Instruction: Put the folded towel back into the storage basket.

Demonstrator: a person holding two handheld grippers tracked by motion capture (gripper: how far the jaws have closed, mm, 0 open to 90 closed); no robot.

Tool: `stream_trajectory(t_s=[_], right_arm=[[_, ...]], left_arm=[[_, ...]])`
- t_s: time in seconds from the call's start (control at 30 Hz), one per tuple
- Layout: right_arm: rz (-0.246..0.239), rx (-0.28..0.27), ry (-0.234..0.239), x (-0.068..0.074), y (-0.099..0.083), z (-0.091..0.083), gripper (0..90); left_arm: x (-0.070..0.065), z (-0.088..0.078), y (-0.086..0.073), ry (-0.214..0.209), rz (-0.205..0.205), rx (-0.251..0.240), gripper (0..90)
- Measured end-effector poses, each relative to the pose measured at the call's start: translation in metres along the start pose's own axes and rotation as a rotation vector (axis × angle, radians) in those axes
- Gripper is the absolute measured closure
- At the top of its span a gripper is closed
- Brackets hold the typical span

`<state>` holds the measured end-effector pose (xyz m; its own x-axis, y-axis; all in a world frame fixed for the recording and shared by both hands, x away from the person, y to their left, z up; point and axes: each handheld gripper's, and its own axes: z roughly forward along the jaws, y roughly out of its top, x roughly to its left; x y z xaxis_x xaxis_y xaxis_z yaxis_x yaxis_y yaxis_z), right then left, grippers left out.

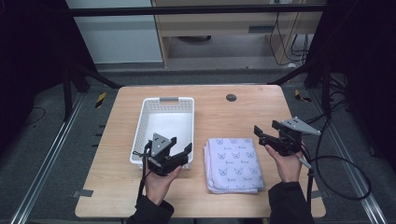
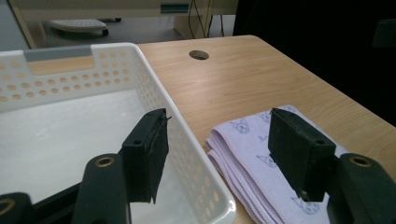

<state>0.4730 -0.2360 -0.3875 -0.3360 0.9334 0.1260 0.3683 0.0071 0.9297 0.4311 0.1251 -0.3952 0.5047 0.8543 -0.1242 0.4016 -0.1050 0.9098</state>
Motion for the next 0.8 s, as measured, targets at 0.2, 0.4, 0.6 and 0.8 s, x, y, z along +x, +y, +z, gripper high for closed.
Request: stream_trajectory(t_s=[0.2, 0.4, 0.6, 0.8], right_arm=[[0.005, 0.007, 0.015, 0.003, 0.000, 0.009, 25.3], [-0.008, 0.022, 0.021, 0.004, -0.002, 0.016, 26.7], [-0.031, 0.039, 0.007, 0.008, -0.005, 0.021, 27.7], [-0.016, 0.045, 0.014, 0.009, -0.011, 0.027, 28.4]], left_arm=[[-0.018, 0.006, -0.005, -0.027, 0.016, 0.017, 37.9], [-0.032, 0.014, -0.012, -0.055, 0.023, 0.044, 39.0], [-0.040, 0.019, -0.021, -0.074, 0.019, 0.068, 40.5], [-0.047, 0.023, -0.030, -0.081, 0.021, 0.083, 41.4]])
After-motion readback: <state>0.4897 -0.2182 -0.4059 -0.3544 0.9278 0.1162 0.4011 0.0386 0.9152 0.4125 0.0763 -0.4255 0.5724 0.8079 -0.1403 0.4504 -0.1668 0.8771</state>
